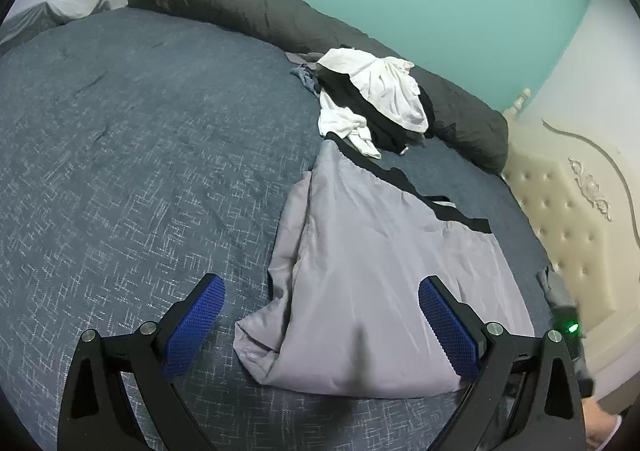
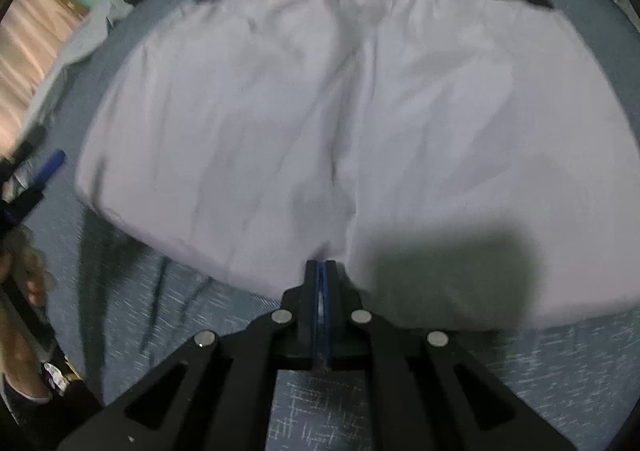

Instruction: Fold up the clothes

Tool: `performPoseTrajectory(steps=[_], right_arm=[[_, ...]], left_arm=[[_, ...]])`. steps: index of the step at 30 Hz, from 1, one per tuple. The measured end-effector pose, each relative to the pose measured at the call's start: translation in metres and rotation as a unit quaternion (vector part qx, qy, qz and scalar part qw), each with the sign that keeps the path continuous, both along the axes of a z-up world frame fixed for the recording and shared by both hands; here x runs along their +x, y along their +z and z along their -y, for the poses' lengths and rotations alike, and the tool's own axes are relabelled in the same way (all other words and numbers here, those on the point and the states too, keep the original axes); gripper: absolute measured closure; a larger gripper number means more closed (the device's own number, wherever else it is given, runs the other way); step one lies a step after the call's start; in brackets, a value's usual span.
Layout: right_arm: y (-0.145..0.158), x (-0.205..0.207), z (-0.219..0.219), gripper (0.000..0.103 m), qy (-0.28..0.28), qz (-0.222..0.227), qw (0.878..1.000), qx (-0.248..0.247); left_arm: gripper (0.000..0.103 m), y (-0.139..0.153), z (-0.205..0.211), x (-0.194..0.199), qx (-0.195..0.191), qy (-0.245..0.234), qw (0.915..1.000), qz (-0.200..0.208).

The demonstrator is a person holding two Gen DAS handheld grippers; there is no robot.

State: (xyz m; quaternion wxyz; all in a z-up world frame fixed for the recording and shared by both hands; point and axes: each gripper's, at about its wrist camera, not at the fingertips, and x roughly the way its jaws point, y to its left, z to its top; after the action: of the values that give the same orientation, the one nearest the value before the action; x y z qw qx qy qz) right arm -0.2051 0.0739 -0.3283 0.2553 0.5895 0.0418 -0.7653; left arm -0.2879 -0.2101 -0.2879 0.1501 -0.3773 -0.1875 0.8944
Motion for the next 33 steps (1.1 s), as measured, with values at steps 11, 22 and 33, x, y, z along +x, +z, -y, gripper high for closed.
performPoseTrajectory(steps=[11,22,33], right_arm=[[-0.030,-0.020,0.012,0.102,-0.002,0.009,1.000,0.028],[-0.016,-0.070,0.026,0.102,-0.013,-0.008,1.000,0.019],[-0.006,-0.106,0.050,0.102,-0.021,-0.038,0.999,0.028]], left_arm=[[0.003,-0.004,0.000,-0.002,-0.006,-0.006,1.0000,0.003],[0.003,-0.007,-0.002,-0.003,-0.013,-0.009,0.9999,0.005],[0.003,-0.007,-0.003,-0.004,-0.015,-0.011,0.9998,0.003]])
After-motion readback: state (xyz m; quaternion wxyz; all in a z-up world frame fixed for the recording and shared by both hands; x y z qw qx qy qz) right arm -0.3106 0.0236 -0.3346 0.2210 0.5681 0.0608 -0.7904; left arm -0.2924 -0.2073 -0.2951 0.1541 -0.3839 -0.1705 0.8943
